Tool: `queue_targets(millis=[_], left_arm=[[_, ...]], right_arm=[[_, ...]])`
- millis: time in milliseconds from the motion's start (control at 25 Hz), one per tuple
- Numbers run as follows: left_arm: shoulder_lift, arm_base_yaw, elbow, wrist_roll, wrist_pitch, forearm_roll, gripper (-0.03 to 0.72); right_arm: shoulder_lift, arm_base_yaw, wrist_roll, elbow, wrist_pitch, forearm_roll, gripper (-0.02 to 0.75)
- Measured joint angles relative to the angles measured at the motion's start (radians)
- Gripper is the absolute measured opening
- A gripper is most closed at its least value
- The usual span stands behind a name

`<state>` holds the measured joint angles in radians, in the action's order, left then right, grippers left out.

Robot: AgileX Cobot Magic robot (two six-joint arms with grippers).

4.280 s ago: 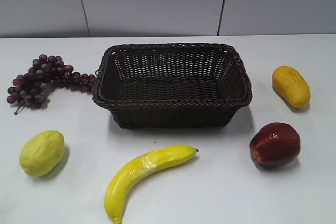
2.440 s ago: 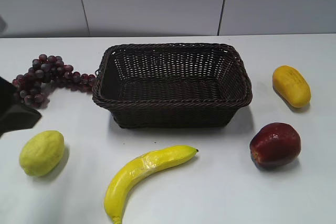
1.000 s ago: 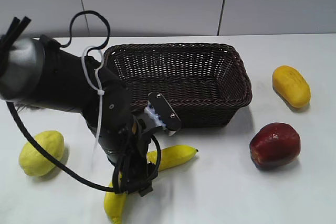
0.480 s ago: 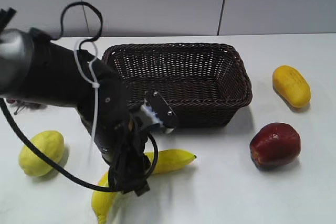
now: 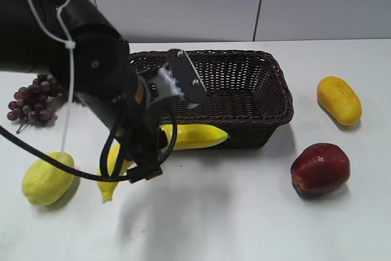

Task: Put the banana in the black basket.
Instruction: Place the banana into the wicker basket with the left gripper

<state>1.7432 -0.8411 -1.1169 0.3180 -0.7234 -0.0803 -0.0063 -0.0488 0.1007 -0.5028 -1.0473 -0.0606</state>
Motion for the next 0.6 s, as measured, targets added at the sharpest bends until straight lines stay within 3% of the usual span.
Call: queue_targets(millis=[280,600], left_arm=[[0.000,0.000,-0.131,0.041,0.013,-0.292,0.309],[0.028,0.015,-0.148,0.120,0.323,-0.588,0.309]], right_arm=[[0.000,0.000,0.000,0.000,0.000,0.000,0.589],[0.000,0.000,0.000,0.000,0.000,0.000,0.589]])
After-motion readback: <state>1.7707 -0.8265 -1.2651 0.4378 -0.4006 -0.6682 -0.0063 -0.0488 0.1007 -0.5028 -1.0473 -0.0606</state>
